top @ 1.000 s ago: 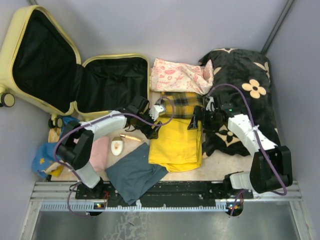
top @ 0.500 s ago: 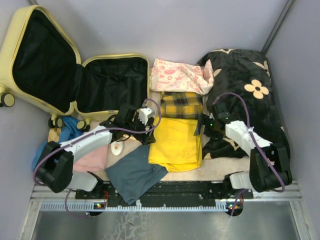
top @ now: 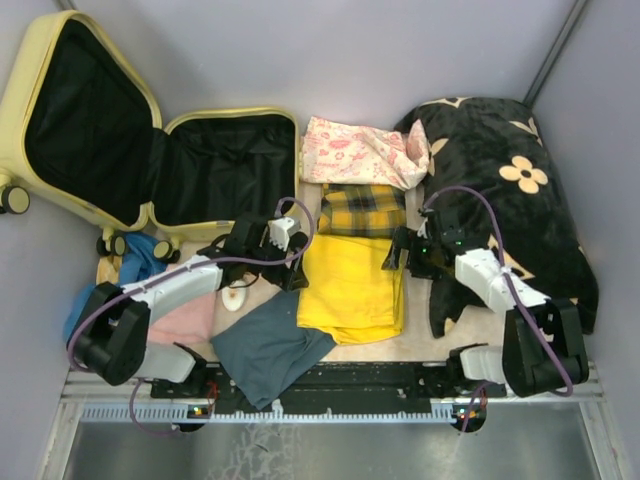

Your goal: Pack the luggage

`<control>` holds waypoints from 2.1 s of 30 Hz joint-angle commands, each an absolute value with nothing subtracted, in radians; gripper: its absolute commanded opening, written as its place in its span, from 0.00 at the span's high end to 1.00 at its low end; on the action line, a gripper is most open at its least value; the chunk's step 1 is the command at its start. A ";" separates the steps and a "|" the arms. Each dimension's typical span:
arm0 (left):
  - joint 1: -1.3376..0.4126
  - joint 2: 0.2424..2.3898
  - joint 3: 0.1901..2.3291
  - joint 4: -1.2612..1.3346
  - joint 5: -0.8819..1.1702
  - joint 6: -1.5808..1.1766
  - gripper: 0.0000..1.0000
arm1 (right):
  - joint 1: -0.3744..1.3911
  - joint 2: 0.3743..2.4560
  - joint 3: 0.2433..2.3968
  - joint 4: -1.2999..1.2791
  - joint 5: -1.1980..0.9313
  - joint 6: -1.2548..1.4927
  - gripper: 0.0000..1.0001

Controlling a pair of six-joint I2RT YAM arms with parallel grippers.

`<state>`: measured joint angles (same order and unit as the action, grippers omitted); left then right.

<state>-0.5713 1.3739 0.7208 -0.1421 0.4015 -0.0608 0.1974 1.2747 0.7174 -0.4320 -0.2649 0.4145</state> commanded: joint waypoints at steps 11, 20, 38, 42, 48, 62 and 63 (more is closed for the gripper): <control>-0.545 1.499 0.738 -0.071 0.477 -0.166 0.23 | 0.245 1.441 0.668 -0.273 -0.302 0.500 0.25; -0.589 1.623 0.788 -0.048 0.496 -0.210 0.35 | 0.255 1.419 0.605 -0.226 -0.318 0.528 0.48; -0.600 1.641 0.800 -0.049 0.492 -0.279 0.46 | 0.244 1.313 0.509 -0.300 -0.350 0.596 0.46; -0.618 1.621 0.840 -0.073 0.481 -0.260 0.65 | 0.248 1.229 0.517 -0.311 -0.361 0.602 0.71; -0.638 1.587 0.878 -0.098 0.485 -0.257 0.90 | 0.253 1.139 0.529 -0.339 -0.337 0.613 1.00; -0.555 1.413 1.163 -0.343 0.536 -0.055 1.00 | 0.253 1.012 0.933 -0.536 -0.313 0.492 1.00; -0.540 1.403 1.180 -0.352 0.534 -0.045 1.00 | 0.253 1.023 0.962 -0.528 -0.325 0.496 1.00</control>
